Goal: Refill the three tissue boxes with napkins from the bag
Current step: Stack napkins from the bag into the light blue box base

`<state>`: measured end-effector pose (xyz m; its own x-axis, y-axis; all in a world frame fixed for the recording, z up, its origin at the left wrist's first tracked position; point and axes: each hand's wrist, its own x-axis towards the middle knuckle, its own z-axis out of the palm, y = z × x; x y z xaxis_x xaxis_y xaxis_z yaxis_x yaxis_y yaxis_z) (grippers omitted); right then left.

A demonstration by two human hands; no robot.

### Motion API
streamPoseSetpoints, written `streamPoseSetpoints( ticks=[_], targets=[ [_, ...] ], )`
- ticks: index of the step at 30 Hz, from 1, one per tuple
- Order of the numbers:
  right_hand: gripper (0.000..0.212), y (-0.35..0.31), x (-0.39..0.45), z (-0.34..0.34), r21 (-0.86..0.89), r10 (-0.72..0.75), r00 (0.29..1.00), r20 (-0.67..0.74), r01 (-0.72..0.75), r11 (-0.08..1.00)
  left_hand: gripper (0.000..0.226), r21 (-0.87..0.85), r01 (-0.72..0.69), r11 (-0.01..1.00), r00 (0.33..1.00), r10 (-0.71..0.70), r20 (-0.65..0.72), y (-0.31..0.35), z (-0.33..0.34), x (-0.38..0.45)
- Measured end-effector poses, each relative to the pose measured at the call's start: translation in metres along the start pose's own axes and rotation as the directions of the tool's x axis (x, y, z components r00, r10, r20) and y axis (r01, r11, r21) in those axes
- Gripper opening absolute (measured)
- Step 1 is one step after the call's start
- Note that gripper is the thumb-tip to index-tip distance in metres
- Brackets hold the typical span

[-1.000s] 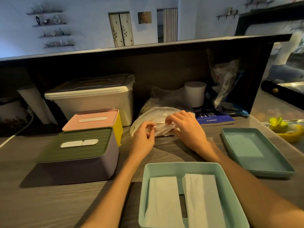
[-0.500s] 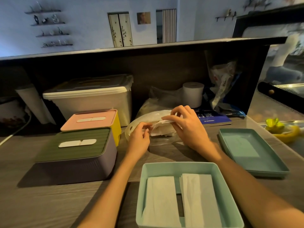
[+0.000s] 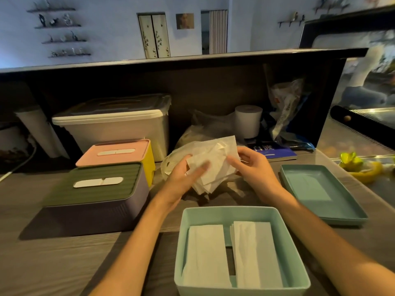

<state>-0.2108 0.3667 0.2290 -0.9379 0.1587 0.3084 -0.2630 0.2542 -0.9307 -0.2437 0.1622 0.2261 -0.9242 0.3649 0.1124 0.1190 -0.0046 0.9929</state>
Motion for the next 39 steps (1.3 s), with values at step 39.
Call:
streamPoseSetpoints(
  ticks=[39],
  targets=[
    [0.054, 0.027, -0.013, 0.017, -0.454, -0.342, 0.910, 0.233, 0.413, 0.790, 0.013, 0.209, -0.177, 0.962, 0.929, 0.233, -0.289, -0.025, 0.020, 0.010]
  ],
)
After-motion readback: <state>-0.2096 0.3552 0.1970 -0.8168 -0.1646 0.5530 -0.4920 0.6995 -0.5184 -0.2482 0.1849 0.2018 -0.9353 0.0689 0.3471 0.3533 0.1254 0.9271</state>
